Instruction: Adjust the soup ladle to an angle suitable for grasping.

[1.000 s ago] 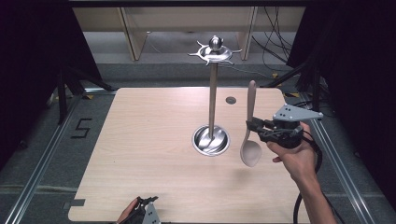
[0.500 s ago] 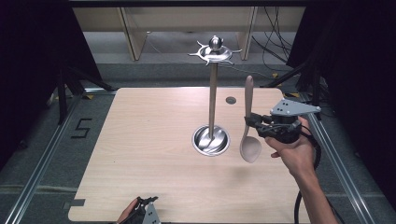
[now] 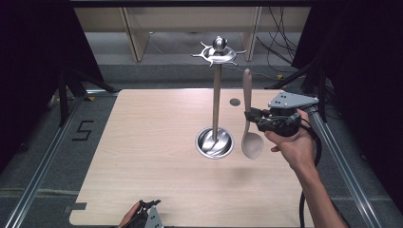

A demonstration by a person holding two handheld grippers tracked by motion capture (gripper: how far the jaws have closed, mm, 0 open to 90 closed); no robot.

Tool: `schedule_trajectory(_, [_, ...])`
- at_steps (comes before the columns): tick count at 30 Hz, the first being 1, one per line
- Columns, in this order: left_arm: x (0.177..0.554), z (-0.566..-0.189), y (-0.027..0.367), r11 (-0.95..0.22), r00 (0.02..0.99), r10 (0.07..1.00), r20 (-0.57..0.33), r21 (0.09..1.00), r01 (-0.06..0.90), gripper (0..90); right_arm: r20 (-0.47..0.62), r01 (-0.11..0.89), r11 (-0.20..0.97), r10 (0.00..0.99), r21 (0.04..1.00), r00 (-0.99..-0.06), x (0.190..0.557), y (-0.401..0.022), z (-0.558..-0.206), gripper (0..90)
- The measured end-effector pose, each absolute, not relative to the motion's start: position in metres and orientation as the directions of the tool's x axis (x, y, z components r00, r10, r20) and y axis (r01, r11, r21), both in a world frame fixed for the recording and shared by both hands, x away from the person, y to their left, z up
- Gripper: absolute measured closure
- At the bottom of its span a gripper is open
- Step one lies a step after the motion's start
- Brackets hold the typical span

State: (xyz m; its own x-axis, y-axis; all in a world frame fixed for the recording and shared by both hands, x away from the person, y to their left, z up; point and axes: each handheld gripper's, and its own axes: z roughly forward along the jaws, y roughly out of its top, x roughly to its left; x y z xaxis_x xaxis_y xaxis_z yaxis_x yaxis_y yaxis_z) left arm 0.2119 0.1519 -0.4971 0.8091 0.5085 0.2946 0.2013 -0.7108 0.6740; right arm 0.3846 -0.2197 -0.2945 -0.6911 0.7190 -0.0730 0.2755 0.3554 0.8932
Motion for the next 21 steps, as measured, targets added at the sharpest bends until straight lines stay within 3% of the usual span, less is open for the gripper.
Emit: schedule_trajectory(21, [0.212,-0.496,0.153,-0.715,0.812,0.503,0.297,0.671,0.197,15.0,-0.114,0.264,0.394,0.715,0.881,-0.689,0.401,-0.211,-0.287,77.7])
